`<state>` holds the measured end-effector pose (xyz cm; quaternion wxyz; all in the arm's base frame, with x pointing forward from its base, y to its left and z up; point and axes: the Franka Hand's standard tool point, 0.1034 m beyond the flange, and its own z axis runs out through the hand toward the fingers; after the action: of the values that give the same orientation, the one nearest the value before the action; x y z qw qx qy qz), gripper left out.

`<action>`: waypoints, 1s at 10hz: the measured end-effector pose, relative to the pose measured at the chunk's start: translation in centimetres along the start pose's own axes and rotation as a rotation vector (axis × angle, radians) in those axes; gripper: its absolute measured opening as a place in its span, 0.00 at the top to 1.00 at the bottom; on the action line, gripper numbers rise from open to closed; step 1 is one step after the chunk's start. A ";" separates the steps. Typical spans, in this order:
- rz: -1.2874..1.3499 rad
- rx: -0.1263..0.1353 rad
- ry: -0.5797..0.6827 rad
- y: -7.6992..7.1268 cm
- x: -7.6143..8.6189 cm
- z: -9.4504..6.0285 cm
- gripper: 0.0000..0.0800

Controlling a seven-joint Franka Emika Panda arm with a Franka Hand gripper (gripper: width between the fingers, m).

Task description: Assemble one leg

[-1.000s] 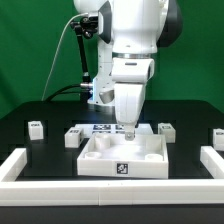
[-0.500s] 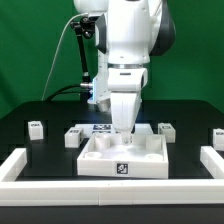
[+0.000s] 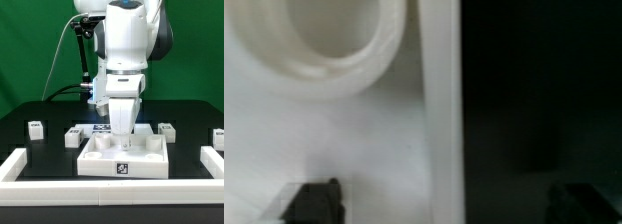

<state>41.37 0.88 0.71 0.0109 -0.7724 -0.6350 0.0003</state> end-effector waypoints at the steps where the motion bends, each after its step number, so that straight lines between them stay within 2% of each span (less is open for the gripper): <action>1: 0.000 0.000 0.000 0.0 0.0 0.0 0.50; 2: 0.000 0.000 0.000 0.0 0.0 0.0 0.67; 3: 0.000 0.000 0.000 0.0 0.0 0.0 0.67; 4: -0.001 0.000 0.000 0.0 0.0 0.0 0.90; 5: 0.000 -0.005 0.002 0.1 0.0 -0.1 0.93; 10: 0.000 -0.006 0.002 0.2 0.0 -0.1 0.93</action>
Offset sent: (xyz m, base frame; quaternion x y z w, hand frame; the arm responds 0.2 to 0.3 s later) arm 0.0000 0.0000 0.0000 0.0000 0.0000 0.0000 1.0000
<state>41.53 0.88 0.79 0.0092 -0.7726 -0.6349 -0.0023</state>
